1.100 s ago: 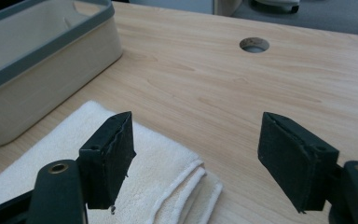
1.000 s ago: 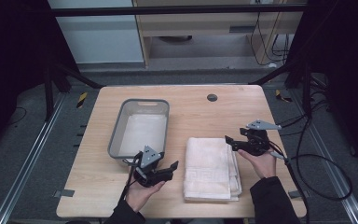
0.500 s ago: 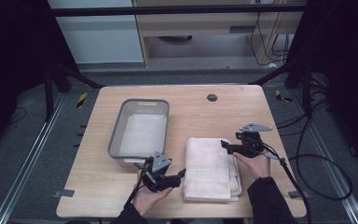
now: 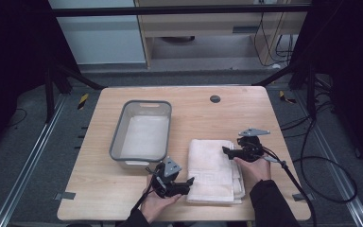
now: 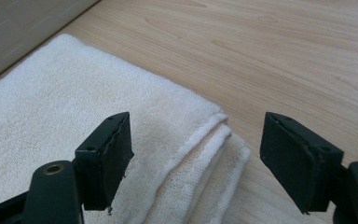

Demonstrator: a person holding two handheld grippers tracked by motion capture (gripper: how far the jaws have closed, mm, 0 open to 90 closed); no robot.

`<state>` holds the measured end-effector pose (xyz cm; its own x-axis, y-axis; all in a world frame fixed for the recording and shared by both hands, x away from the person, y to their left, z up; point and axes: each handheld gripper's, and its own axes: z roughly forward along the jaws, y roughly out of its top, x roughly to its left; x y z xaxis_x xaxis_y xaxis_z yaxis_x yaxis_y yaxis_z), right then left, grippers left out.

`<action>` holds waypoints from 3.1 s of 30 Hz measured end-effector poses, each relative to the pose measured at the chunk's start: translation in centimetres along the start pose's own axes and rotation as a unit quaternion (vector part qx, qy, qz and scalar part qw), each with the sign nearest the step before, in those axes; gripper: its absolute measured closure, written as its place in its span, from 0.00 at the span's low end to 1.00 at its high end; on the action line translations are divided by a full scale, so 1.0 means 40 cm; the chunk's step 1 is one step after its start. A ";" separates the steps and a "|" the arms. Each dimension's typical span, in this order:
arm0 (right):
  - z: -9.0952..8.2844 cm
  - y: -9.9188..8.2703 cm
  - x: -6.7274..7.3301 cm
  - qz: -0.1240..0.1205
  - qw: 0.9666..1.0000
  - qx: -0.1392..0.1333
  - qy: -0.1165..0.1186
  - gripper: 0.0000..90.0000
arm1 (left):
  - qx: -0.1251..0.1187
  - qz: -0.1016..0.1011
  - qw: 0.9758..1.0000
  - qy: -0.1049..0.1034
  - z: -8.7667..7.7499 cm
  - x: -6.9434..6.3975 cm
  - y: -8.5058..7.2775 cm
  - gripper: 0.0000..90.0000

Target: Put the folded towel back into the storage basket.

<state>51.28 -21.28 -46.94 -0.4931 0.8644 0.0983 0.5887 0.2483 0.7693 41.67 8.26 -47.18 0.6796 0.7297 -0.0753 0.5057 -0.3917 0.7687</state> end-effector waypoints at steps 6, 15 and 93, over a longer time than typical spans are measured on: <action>0.015 -0.012 -0.003 0.003 1.000 0.013 -0.001 0.27 | 0.016 0.006 1.000 0.001 0.033 -0.012 -0.012 0.34; 0.029 -0.026 -0.011 0.034 0.999 0.034 0.009 0.27 | 0.027 0.001 1.000 0.000 0.053 -0.013 -0.022 0.34; -0.157 0.138 0.060 0.036 0.990 -0.088 0.100 0.77 | -0.062 0.009 0.995 -0.071 -0.117 0.007 0.085 0.85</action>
<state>49.33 -20.58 -38.48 -0.5810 0.7688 0.2672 0.5157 0.0938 0.8516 41.08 9.75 -41.60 0.7606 0.6332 -0.1432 0.4291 -0.3249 0.8428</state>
